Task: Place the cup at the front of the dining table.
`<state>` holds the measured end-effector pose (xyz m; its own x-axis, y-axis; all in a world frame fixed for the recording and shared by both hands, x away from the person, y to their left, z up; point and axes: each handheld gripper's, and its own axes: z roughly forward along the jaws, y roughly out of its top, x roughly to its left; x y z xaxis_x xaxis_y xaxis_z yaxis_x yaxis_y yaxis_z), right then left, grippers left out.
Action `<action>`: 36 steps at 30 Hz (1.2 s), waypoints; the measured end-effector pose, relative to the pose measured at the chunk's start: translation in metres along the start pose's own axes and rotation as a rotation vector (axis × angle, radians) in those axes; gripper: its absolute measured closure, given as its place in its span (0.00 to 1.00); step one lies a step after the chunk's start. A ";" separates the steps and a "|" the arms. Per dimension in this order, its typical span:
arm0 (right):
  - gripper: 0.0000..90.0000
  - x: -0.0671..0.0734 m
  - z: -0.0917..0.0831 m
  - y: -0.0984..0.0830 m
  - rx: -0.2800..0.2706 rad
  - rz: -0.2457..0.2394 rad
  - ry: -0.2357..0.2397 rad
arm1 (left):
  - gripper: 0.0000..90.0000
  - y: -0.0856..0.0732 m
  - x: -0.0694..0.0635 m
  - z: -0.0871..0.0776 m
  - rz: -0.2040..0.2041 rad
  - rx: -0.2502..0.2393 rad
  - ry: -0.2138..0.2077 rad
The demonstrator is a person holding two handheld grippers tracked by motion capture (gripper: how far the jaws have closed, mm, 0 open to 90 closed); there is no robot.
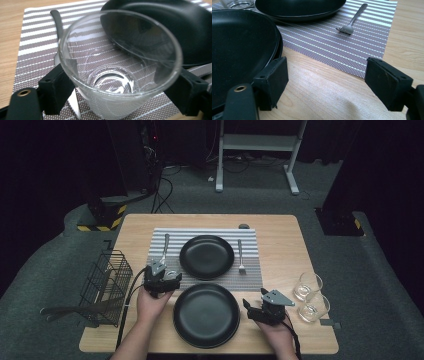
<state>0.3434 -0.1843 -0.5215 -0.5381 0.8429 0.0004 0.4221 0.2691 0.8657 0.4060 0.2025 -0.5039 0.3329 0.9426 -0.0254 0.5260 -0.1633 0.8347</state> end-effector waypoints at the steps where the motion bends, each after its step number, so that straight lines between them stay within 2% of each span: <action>1: 0.21 0.000 0.000 0.000 0.000 0.000 0.000 | 0.17 0.001 0.000 -0.001 -0.007 -0.002 -0.003; 9: 0.21 0.000 0.000 0.000 -0.001 0.003 0.000 | 0.20 0.003 0.003 -0.001 -0.044 -0.018 -0.018; 20: 0.21 -0.001 0.000 0.000 -0.001 0.006 0.002 | 0.22 0.008 -0.002 -0.001 -0.025 0.005 0.000; 28: 0.21 -0.001 -0.001 0.000 -0.005 0.008 0.004 | 0.22 0.015 -0.001 -0.001 -0.041 -0.023 0.009; 32: 0.21 -0.001 -0.001 0.000 -0.006 0.013 0.005 | 0.22 0.018 0.003 -0.001 -0.068 -0.035 -0.001; 34: 0.21 -0.001 -0.001 0.000 -0.006 0.011 0.006 | 0.22 0.022 0.001 -0.002 -0.044 -0.027 0.010; 36: 0.21 -0.001 -0.001 0.000 -0.006 0.009 0.006 | 0.22 0.027 0.000 -0.004 -0.045 -0.041 0.007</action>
<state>0.3434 -0.1858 -0.5214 -0.5382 0.8427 0.0114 0.4227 0.2582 0.8687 0.4166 0.1996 -0.4790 0.3041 0.9507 -0.0603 0.5076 -0.1082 0.8548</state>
